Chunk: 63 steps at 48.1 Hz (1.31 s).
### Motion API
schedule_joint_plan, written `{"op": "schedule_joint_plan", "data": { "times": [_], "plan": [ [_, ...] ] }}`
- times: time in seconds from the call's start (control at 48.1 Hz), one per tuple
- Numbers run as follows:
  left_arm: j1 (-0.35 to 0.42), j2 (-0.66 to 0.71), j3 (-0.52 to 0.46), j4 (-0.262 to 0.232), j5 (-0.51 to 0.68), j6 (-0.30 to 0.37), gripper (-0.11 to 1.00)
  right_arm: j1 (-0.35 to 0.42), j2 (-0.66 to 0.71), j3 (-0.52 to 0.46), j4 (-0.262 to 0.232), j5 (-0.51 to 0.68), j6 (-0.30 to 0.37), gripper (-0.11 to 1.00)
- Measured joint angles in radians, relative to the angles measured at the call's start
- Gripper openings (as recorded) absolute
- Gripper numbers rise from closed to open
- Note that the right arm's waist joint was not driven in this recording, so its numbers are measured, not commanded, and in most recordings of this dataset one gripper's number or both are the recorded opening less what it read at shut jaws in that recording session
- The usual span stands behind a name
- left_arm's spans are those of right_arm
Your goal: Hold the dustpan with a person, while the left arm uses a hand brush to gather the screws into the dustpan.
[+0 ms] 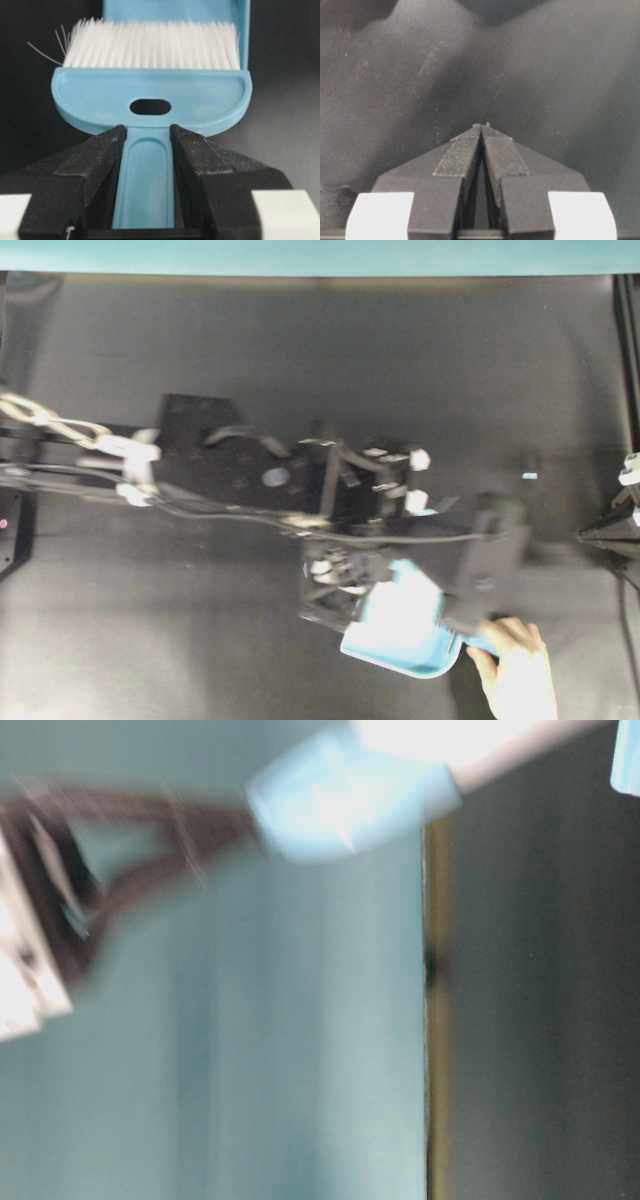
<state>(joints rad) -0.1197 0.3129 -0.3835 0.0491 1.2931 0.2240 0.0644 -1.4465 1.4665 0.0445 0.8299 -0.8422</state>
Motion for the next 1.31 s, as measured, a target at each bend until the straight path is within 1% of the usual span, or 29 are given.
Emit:
{"op": "schedule_joint_plan", "data": {
  "times": [0.166, 0.333, 0.52, 0.624, 0.748, 0.832, 0.977, 1.31],
  "plan": [
    [0.023, -0.081, 0.178, 0.000, -0.012, -0.031, 0.31, 0.000, 0.000, 0.000, 0.000, 0.000, 0.000, 0.00],
    [0.021, -0.170, 0.351, 0.002, -0.055, -0.112, 0.31, 0.000, -0.003, 0.000, 0.000, 0.000, 0.000, 0.00],
    [0.040, -0.273, 0.500, 0.002, -0.101, -0.202, 0.31, 0.000, -0.003, 0.000, 0.000, 0.000, -0.002, 0.00],
    [0.048, -0.333, 0.574, 0.000, -0.138, -0.224, 0.31, 0.000, -0.005, 0.000, 0.000, 0.000, 0.000, 0.00],
    [0.043, -0.379, 0.641, 0.002, -0.192, -0.235, 0.31, 0.000, -0.005, 0.000, 0.000, 0.002, 0.000, 0.00],
    [0.043, -0.410, 0.695, 0.002, -0.249, -0.236, 0.31, 0.000, -0.006, 0.000, 0.000, 0.002, 0.000, 0.00],
    [0.052, -0.453, 0.759, 0.002, -0.311, -0.238, 0.31, 0.000, -0.006, 0.000, 0.000, 0.002, 0.000, 0.00],
    [0.057, -0.518, 0.864, 0.002, -0.439, -0.250, 0.31, 0.000, -0.006, 0.000, 0.000, 0.002, 0.000, 0.00]
  ]
}}
